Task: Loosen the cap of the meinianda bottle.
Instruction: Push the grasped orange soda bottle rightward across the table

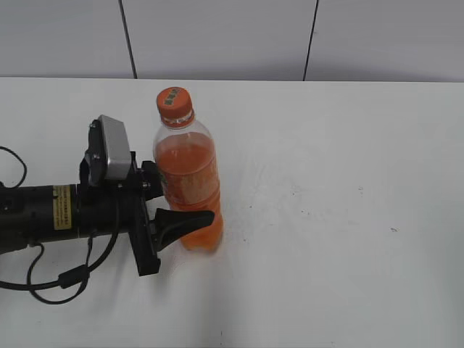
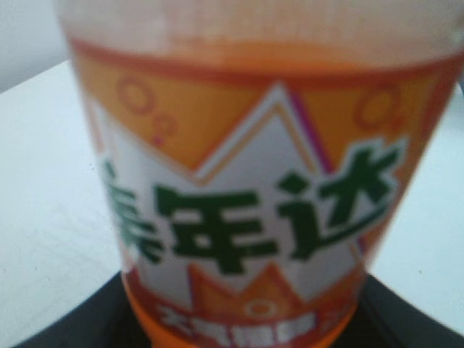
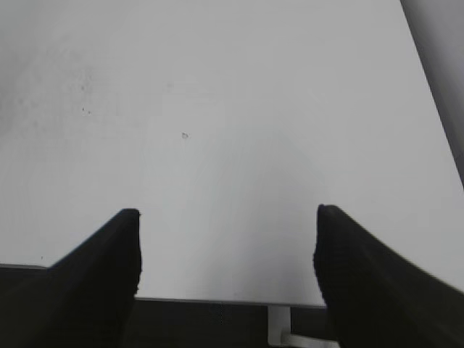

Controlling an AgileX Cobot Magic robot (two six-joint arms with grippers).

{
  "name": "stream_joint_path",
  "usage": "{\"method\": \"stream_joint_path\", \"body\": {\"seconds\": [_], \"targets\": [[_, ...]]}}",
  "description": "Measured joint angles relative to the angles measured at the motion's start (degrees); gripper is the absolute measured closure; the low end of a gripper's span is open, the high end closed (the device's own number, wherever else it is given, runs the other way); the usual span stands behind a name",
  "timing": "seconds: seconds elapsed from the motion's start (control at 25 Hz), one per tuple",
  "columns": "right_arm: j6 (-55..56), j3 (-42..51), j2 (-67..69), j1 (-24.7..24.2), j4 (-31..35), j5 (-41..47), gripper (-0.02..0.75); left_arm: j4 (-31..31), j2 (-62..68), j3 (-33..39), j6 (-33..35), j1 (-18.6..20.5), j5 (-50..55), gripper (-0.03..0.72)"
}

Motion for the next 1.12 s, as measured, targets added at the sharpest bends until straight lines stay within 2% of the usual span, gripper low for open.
{"method": "stream_joint_path", "body": {"seconds": [0.32,0.64,1.12], "targets": [[-2.59,-3.90,9.00,0.00,2.37,1.32,0.182,-1.88,0.11,-4.73,-2.27,-4.81,0.43,0.295],[-4.46,-8.80,15.67,0.00,3.09,1.36,0.182,-2.80,0.20,-8.82,-4.93,-8.76,6.23,0.295],[-6.46,-14.87,22.42,0.00,6.70,1.90,0.183,-5.06,5.45,-13.20,-6.12,-12.91,6.66,0.295]]}}
